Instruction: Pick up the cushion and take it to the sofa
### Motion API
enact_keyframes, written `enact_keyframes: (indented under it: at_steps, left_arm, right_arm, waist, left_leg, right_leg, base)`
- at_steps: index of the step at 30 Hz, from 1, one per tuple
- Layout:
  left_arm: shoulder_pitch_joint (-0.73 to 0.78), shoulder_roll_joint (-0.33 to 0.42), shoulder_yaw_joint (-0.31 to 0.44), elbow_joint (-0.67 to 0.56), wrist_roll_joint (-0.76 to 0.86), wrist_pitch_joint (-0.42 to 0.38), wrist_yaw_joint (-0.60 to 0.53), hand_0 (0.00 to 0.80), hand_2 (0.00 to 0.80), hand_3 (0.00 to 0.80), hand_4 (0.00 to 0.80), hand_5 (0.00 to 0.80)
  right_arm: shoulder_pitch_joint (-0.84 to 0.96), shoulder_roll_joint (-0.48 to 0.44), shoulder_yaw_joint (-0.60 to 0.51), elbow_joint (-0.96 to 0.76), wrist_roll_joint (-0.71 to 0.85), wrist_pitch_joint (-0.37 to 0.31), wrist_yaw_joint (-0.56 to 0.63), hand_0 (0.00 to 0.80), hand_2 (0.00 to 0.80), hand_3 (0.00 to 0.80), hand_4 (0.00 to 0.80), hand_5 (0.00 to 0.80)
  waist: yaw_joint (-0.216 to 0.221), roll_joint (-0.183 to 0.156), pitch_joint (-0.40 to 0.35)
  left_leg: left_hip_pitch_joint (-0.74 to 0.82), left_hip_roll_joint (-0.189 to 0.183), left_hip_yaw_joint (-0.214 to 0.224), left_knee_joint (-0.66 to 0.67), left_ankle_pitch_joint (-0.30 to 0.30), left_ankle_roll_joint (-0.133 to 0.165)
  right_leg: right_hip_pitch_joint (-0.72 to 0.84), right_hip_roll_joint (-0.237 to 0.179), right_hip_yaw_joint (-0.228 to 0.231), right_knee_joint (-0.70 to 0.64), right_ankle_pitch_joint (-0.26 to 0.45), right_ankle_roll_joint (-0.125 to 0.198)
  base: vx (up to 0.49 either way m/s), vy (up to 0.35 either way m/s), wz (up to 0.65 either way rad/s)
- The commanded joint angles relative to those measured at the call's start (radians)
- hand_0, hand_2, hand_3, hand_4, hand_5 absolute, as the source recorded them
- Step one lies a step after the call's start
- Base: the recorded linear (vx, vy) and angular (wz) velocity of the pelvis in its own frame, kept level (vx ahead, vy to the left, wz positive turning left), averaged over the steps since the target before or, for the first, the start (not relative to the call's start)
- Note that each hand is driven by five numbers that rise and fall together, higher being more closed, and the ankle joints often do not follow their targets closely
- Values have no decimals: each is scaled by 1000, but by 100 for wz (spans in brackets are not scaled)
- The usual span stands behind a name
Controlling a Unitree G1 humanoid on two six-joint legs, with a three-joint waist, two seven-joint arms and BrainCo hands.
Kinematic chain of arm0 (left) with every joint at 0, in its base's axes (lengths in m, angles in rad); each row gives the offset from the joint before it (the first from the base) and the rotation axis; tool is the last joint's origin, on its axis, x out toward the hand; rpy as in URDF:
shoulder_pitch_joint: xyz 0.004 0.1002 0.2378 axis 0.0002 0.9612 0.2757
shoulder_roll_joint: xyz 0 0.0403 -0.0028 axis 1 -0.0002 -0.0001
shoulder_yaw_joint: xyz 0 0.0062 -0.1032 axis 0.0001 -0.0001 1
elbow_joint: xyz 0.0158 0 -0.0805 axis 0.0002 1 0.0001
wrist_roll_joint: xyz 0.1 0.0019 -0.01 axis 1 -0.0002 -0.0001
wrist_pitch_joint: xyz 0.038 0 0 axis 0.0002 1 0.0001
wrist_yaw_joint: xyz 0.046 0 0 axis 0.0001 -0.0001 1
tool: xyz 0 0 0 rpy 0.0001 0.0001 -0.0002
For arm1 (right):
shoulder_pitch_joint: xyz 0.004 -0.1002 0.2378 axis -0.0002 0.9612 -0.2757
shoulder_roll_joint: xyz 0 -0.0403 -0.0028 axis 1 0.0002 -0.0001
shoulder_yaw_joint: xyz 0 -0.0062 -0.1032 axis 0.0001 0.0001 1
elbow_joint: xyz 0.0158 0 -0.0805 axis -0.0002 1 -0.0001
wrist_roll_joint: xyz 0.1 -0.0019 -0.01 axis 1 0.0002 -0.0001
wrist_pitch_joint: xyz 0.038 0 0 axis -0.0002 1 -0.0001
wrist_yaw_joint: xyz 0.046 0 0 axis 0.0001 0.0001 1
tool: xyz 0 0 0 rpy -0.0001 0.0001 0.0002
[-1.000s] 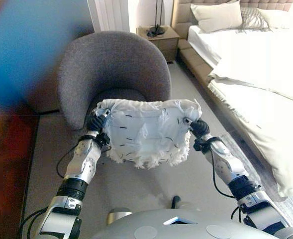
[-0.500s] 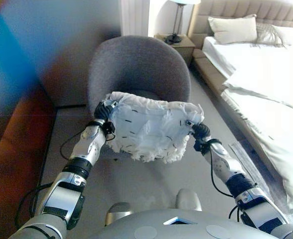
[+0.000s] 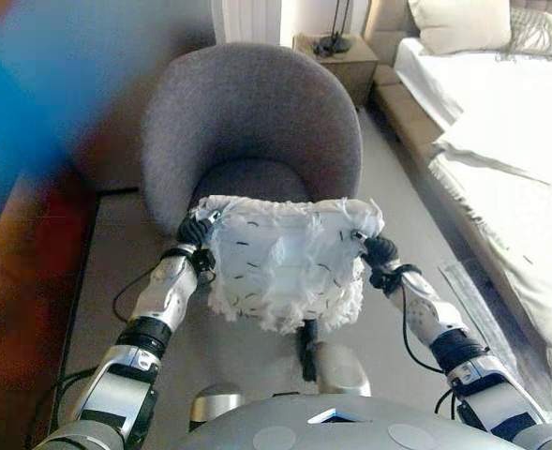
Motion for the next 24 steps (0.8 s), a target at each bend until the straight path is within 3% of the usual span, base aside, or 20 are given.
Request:
enact_keyframes:
  at_steps: [1,4,6,8,12,16,18,21,24]
  left_arm:
    - [-84,-3,16,-104,6,-103,17,800,800,800,800,800]
    - [-105,-21,13,-92,0,-118,37,800,800,800,800,800]
    - [-113,-35,10,-93,-4,-113,50,800,800,800,800,800]
    - [-123,-41,10,-86,1,-107,48,800,800,800,800,800]
    - [-115,-24,17,-65,-9,-108,18,800,800,800,800,800]
    - [-104,-15,36,-56,-3,-87,-7,800,800,800,800,800]
    - [-109,-15,35,-38,5,-90,-12,800,800,800,800,800]
    - [-125,-16,24,-1,-1,-106,-8,800,800,800,800,800]
    - [-139,-17,9,10,-7,-110,-8,800,800,800,800,800]
  right_arm:
    - [-96,8,-18,-117,3,-24,63,800,800,800,800,800]
    - [-118,-21,-8,-106,-6,-20,98,800,800,800,800,800]
    - [-121,-39,-3,-104,11,-28,110,800,800,800,800,800]
    - [-133,-42,0,-95,31,-31,112,800,800,800,800,800]
    - [-176,-15,18,-73,43,-5,79,800,800,800,800,800]
    - [-183,23,39,-66,28,16,59,800,800,800,800,800]
    - [-189,32,47,-64,16,19,59,800,800,800,800,800]
    - [-190,42,53,-76,3,24,52,800,800,800,800,800]
    - [-171,59,51,-100,-14,9,21,800,800,800,800,800]
  waist:
    - [-54,-28,-121]
    - [-58,-41,-123]
    - [-50,-56,-115]
    - [-40,-66,-102]
    - [-14,-58,-92]
    - [11,-31,-99]
    - [17,-18,-107]
    - [11,1,-120]
    - [3,16,-120]
  left_leg:
    - [-44,-53,85,305,138,61]
    - [-177,-1,85,570,230,27]
    - [-292,29,75,731,241,26]
    - [-351,49,69,747,228,36]
    - [-333,58,72,524,245,47]
    - [-315,57,51,284,281,19]
    - [-282,46,38,180,236,26]
    - [-213,14,60,55,153,46]
    - [-190,-6,69,0,149,61]
  right_leg:
    - [34,-45,71,-104,34,16]
    - [106,-20,104,-123,-4,-36]
    - [149,-17,98,-112,-41,-71]
    - [184,-14,94,-113,-60,-84]
    - [229,-5,86,-89,-106,-83]
    - [262,-18,68,-57,-149,-63]
    - [272,-36,60,-49,-165,-46]
    - [265,-60,48,-30,-177,-17]
    - [238,-82,26,9,-165,8]
  base:
    - [354,-228,-18]
    - [328,-239,-37]
    - [271,-175,-41]
    - [238,-96,-31]
    - [288,6,-24]
    - [236,107,-20]
    - [190,151,-16]
    - [162,158,-19]
    - [121,184,2]
